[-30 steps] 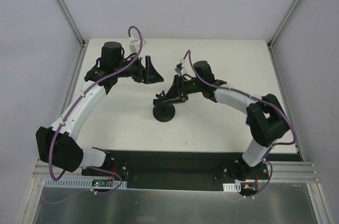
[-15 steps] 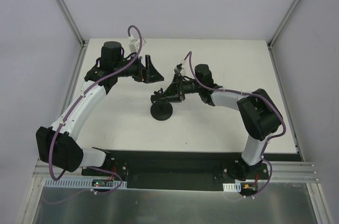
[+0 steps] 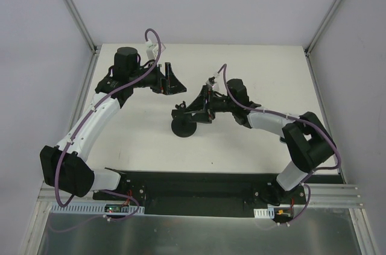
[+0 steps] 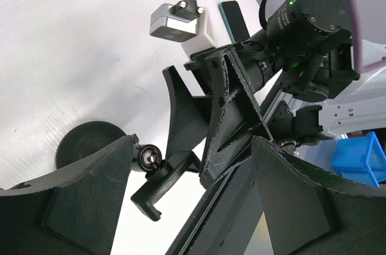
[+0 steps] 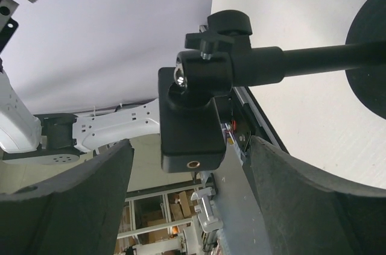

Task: Place the phone on the phone stand

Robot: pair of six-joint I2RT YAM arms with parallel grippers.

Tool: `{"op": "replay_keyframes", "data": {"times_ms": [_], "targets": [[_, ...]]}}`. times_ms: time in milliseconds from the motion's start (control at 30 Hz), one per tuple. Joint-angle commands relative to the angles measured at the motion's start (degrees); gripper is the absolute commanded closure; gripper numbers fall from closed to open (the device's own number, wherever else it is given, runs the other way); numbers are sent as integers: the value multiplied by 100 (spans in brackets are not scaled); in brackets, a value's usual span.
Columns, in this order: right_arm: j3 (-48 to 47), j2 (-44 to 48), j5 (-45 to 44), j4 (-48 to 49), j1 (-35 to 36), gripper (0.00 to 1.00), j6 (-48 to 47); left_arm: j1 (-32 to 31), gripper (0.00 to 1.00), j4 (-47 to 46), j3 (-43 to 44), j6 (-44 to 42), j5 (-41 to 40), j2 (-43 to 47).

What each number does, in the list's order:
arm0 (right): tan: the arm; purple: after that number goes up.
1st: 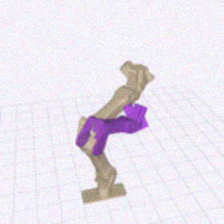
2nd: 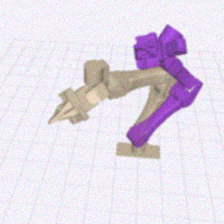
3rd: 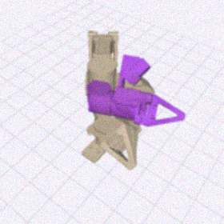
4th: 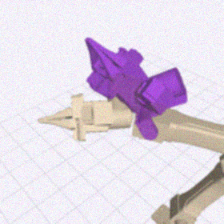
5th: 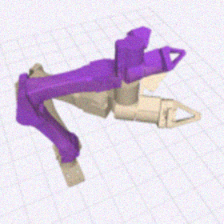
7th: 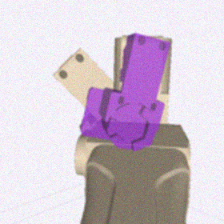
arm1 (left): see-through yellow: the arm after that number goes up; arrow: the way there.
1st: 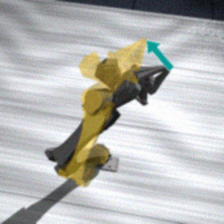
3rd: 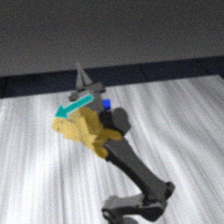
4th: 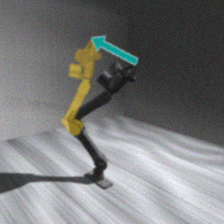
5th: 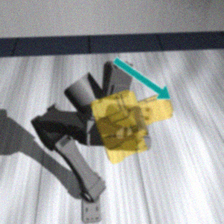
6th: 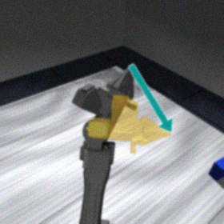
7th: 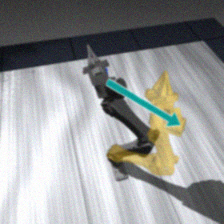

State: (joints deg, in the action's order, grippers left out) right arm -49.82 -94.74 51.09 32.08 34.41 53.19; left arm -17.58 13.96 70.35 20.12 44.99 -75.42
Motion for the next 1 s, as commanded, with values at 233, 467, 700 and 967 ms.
{"op": "replay_keyframes", "data": {"times_ms": [233, 467, 700, 967], "targets": [[-168, 219, -363, -61, 101, 32, 121, 1, 22, -191, -30, -34, 185, 168], [-361, -18, -319, -17, 83, 44, 157, 1, 22, -183, -39, -61, 159, 168], [-563, -378, -108, 97, 4, 64, 122, 1, 22, -200, -47, -70, 159, 177], [-967, -764, 524, 149, -137, 88, 42, 1, 22, -200, -39, -43, 177, 177]]}}
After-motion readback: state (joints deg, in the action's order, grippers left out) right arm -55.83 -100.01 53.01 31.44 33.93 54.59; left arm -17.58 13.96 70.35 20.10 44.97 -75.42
